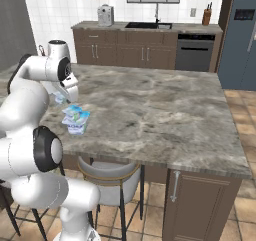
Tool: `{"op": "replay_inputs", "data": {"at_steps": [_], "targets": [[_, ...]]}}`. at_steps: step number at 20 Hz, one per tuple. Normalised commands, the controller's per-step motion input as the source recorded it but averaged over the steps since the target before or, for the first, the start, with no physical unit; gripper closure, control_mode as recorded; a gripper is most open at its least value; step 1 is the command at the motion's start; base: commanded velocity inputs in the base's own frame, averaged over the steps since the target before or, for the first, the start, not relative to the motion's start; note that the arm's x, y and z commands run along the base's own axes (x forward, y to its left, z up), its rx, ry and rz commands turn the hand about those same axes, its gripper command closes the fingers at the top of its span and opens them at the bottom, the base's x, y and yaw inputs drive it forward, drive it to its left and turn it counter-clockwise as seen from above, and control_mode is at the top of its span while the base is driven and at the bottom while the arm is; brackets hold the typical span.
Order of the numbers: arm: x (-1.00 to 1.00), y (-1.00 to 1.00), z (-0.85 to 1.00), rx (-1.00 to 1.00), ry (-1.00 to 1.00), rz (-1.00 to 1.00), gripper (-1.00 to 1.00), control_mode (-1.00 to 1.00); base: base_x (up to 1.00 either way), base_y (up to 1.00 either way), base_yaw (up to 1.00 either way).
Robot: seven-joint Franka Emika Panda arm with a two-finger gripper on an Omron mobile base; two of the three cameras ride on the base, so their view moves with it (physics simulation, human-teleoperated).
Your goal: Stack the yogurt containers by placing the smaller containers on top of the larger containers.
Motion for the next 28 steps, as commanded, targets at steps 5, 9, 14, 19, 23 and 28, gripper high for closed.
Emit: {"op": "replay_inputs", "data": {"at_steps": [5,9,14,19,23,28], "targets": [[0.26,0.0,-0.14,0.0,-0.04,0.0,1.0,-1.0,0.0,0.0,0.0],[0.24,0.03,-0.19,0.0,-0.01,0.0,1.0,-1.0,0.0,0.0,0.0],[0.31,0.08,-0.28,0.0,0.0,0.0,1.0,-1.0,0.0,0.0,0.0],[0.32,0.09,-0.25,0.0,0.0,0.0,1.0,-1.0,0.0,0.0,0.0],[0.29,0.09,-0.15,0.0,0.0,0.0,1.0,-1.0,0.0,0.0,0.0],[0.13,0.07,-0.03,0.0,0.0,0.0,1.0,-1.0,0.0,0.0,0.0]]}}
